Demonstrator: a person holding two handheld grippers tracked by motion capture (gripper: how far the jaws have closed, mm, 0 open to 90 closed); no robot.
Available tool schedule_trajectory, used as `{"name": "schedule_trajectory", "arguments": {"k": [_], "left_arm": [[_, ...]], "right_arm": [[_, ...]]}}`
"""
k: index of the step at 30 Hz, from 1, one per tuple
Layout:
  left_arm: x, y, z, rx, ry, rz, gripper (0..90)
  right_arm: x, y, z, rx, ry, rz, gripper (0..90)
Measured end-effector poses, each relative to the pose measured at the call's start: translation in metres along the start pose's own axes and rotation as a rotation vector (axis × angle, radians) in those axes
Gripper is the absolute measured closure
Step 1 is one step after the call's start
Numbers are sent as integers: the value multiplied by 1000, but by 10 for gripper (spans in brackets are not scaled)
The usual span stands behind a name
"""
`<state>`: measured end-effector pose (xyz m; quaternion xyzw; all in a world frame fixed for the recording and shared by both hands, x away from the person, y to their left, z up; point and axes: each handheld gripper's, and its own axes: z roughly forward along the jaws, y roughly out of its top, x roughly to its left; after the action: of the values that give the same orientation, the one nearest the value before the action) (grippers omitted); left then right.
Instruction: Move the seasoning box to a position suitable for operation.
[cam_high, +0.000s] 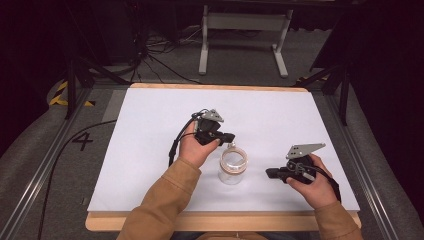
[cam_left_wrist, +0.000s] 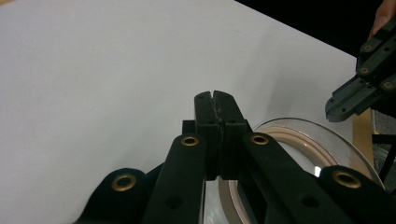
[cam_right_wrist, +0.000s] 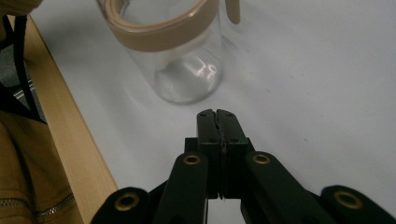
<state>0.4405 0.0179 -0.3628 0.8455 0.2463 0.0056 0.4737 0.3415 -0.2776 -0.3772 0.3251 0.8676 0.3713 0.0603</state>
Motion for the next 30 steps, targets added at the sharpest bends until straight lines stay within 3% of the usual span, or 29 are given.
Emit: {"name": "schedule_trajectory", "arguments": {"k": [11, 15, 19, 23, 26, 29, 30], "left_arm": [[3, -1, 1, -10, -15, -8, 900], [6, -2, 2, -18, -31, -26, 900], [8, -2, 3, -17, -16, -31, 900], [8, -3, 3, -24, -17, -27, 900], [6, -2, 1, -19, -46, -18, 900], [2, -1, -2, 1, -20, 13, 900], [2, 0, -2, -1, -41, 8, 900]], "right_arm": [[32, 17, 3, -124, 85, -50, 900], [38, 20, 10, -114, 107, -58, 900], [40, 21, 15, -102, 114, -59, 900], [42, 21, 19, -99, 122, -63, 900], [42, 21, 21, -97, 124, -58, 900], [42, 20, 21, -97, 134, -54, 900], [42, 20, 20, -99, 135, -55, 900]]}}
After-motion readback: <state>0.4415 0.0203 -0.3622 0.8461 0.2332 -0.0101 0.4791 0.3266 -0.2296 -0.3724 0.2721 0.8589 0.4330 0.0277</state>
